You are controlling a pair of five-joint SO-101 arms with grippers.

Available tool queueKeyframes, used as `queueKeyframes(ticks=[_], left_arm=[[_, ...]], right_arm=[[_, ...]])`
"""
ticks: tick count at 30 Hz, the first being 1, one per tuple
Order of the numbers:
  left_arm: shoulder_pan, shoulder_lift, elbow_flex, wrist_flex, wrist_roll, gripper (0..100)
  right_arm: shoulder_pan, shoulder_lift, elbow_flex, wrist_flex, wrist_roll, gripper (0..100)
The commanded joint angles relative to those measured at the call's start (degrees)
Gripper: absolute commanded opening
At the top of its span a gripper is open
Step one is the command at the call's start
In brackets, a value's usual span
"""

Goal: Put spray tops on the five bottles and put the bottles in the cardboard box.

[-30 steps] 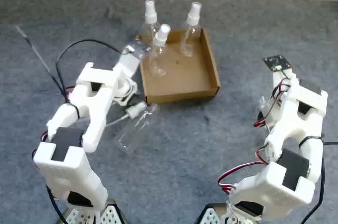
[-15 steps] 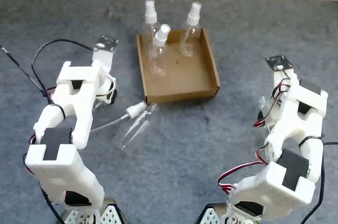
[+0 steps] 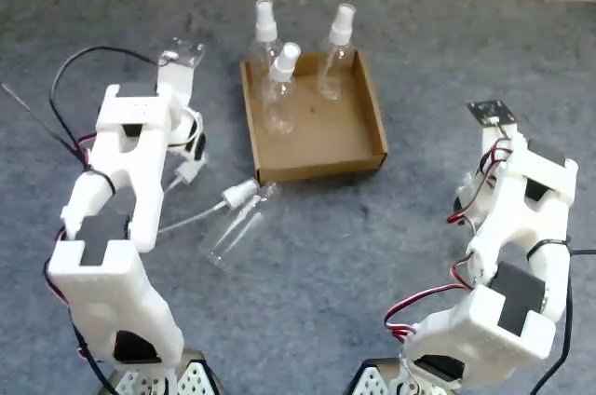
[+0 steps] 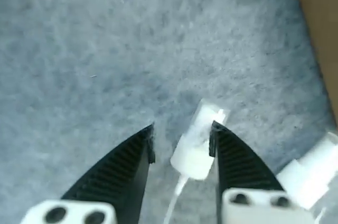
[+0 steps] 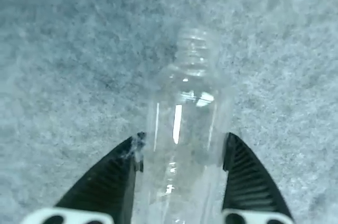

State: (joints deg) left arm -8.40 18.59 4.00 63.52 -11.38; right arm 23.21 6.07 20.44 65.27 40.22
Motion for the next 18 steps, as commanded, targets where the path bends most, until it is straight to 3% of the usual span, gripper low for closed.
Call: queueKeyframes(ticks=[1,9,13,18], left_arm=[[1.27,3.56,-2.68,-1.76,-3.78,12],[1.36,3.74,-2.95,-1.49,-5.63,12],[1.71,3.03,-2.42,-1.41,-5.71,0],[1.45,1.63,-4.44,1.32,-5.19,0]], right_arm=[[0.57,0.13,0.48,1.1,-0.18,15.2],[0.66,0.22,0.84,1.1,3.96,15.4],[0.66,0.13,0.84,1.1,4.13,15.4],[0.66,-0.04,0.48,1.63,4.13,15.4]])
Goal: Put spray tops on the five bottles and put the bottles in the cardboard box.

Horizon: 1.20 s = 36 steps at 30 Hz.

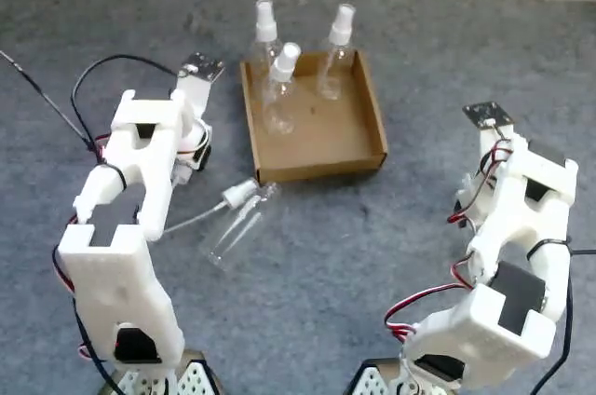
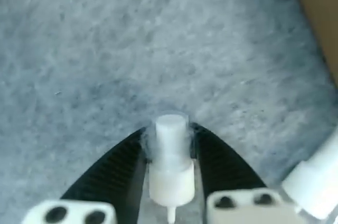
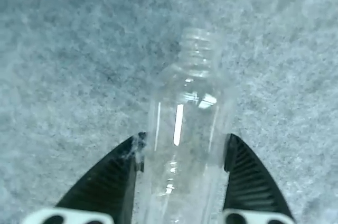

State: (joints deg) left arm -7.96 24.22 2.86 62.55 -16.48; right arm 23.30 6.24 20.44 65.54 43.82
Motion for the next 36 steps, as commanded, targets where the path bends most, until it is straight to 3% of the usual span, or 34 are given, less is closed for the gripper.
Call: queueKeyframes(ticks=[1,6,11,19,25,32,36], left_arm=[[0.92,-4.97,-4.35,3.96,0.18,0],[0.31,-10.86,-6.55,8.26,5.01,0],[0.48,-16.04,-3.12,9.32,9.05,0],[0.92,-22.64,9.98,4.22,10.11,0],[1.1,-25.71,13.76,2.02,10.11,0],[0.84,-25.98,13.67,2.37,10.11,0],[0.75,-26.15,13.32,2.37,10.11,0]], right_arm=[[0.57,-0.22,0.4,2.51,0.35,15.5],[-0.84,0.13,-5.41,8.04,-2.2,16.2],[-4.0,0.22,-9.54,9.36,-6.15,27.6],[-6.73,0.48,-10.07,8.66,-6.33,30.3],[-4.0,5.76,-10.24,6.64,-5.98,22.7],[-3.03,7.69,-10.24,6.81,-5.98,21.1],[-3.03,5.14,-10.24,6.99,-5.98,13.2]])
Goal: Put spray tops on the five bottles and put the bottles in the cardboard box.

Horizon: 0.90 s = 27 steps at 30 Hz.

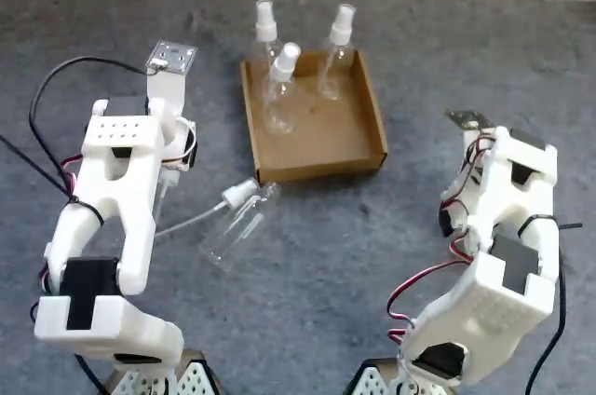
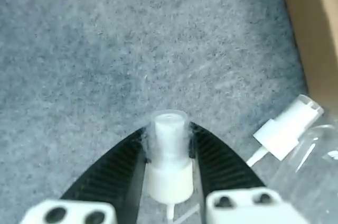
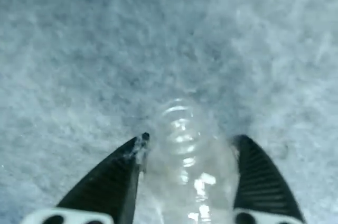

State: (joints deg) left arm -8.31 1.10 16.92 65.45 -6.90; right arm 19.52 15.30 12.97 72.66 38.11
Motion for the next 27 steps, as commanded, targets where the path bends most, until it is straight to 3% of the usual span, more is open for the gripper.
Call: queueKeyframes(ticks=[1,7,17,21,27], left_arm=[[1.1,-3.03,-0.75,-0.44,0.53,0],[1.1,-3.91,-0.66,-0.44,0.53,0],[1.19,-19.12,-0.22,1.93,0.88,0],[1.19,-27.47,-0.31,1.58,4.13,0],[1.36,-42.86,-0.31,1.58,8.62,0]], right_arm=[[0.75,-4.53,-2.77,-0.13,-0.26,11.1],[0.66,-8.04,-2.51,-0.04,-0.62,0.2],[-4.0,-23.87,0.57,2.33,-3.96,0.4],[-11.56,-33.89,4.0,2.15,-7.3,0.4],[-31.69,-46.46,6.55,1.27,-14.51,0.4]])
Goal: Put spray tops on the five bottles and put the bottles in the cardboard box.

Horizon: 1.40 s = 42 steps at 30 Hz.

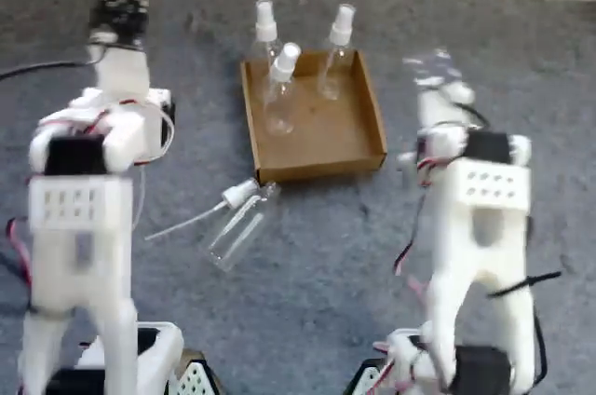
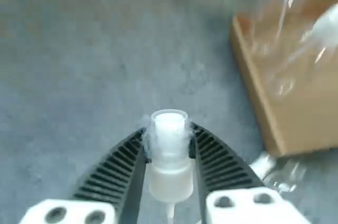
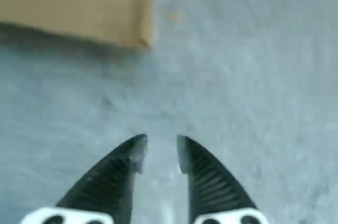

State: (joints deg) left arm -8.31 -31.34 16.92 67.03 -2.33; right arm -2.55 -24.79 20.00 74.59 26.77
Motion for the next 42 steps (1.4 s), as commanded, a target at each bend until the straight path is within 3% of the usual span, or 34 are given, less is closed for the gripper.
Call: queueKeyframes(ticks=[1,7,12,15,22,24,26,29,34,38,42], left_arm=[[1.36,-12.62,-0.31,0.0,5.1,0],[1.19,-23.69,-0.31,-4.57,9.93,0],[1.36,-27.56,-0.22,-5.36,10.11,0],[1.1,-27.65,0.4,-5.27,9.76,0],[-1.71,-27.56,12.88,-6.77,5.01,0],[-1.71,-27.56,17.54,-9.23,4.57,0],[-1.71,-27.56,21.76,-12.13,4.57,0],[-1.36,-27.56,26.07,-15.03,4.75,0],[-1.71,-27.56,27.82,-15.3,4.48,0],[-3.3,-27.56,27.82,-15.21,4.48,0],[-4.35,-27.56,27.91,-15.21,4.4,0]], right_arm=[[-13.05,-7.43,-0.48,-1.1,-4.66,0.4],[-30.37,-8.92,-0.4,-1.89,-9.58,0.4],[-35.38,-9.1,-0.31,-2.51,-10.99,0.4],[-31.08,-9.19,-0.48,0.84,-10.64,0.4],[-5.23,-8.57,-0.4,8.4,-1.67,0.5],[-1.1,-8.4,0.4,9.36,1.23,0.7],[-1.45,-8.4,2.95,11.65,0.26,1.5],[-9.01,-8.4,8.92,12.35,-5.63,9.0],[-18.95,-7.78,16.4,4.97,-12.92,22.4],[-19.65,0.04,17.98,0.75,-14.68,23.6],[-15.96,10.33,17.98,-3.38,-14.68,23.5]])
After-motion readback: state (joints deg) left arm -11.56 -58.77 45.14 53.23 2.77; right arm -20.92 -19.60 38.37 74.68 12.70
